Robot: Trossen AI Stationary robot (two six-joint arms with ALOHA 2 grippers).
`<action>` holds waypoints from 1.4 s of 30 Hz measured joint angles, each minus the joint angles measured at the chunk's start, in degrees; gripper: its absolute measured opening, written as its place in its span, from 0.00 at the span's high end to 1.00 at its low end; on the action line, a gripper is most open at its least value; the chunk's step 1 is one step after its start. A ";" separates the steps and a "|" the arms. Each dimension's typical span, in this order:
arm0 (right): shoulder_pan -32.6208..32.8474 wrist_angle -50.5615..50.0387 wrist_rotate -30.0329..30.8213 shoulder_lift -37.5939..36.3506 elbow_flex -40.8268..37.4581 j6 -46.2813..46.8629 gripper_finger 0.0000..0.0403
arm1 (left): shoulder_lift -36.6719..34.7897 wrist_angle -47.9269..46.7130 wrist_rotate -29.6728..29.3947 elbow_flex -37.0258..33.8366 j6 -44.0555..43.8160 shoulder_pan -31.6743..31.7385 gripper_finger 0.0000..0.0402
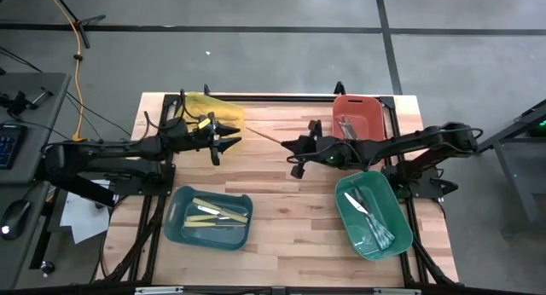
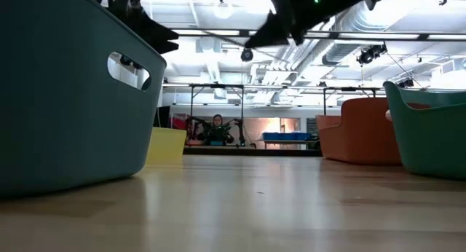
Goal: Sort silverware by color (type)
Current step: Put the gold knife into the yellow bin
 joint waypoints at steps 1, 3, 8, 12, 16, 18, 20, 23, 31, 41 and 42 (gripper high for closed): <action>-0.14 2.18 -0.09 0.02 0.00 -0.88 1.00 | 1.34 4.38 0.31 -1.25 -0.86 -0.40 0.63; -0.30 6.96 -0.92 0.02 0.00 -2.10 1.00 | 4.71 14.55 0.69 -3.18 -2.01 -1.18 0.63; -0.33 14.21 -3.09 0.02 0.04 -3.30 1.00 | 12.67 36.58 4.37 -5.52 -6.34 -2.20 0.63; -0.42 17.80 -4.58 0.89 0.04 -2.93 1.00 | 18.56 49.10 8.88 -5.50 -8.43 -4.27 0.63; -0.26 20.60 -4.81 2.56 0.11 -1.93 1.00 | 22.44 54.82 7.73 -5.50 -6.32 -5.56 0.63; -0.14 21.11 -4.96 3.38 0.11 -1.45 1.00 | 23.47 55.66 7.50 -5.08 -5.92 -5.61 0.62; 0.08 22.63 -5.35 4.34 0.11 -0.41 1.00 | 23.96 55.73 6.57 -4.44 -5.30 -5.61 0.61; 0.13 25.09 -6.74 5.95 0.11 0.02 1.00 | 25.33 55.56 5.55 -3.42 -5.03 -5.65 0.58; 0.12 27.85 -7.48 8.44 0.11 2.03 1.00 | 28.73 55.41 4.66 -1.18 -4.83 -5.99 0.53; 0.10 26.45 -8.07 8.83 0.11 5.41 1.00 | 31.16 55.30 4.59 1.42 -4.66 -7.15 0.53; 0.10 26.32 -8.07 8.83 0.11 5.51 1.00 | 31.15 55.39 4.60 1.59 -4.10 -7.36 0.53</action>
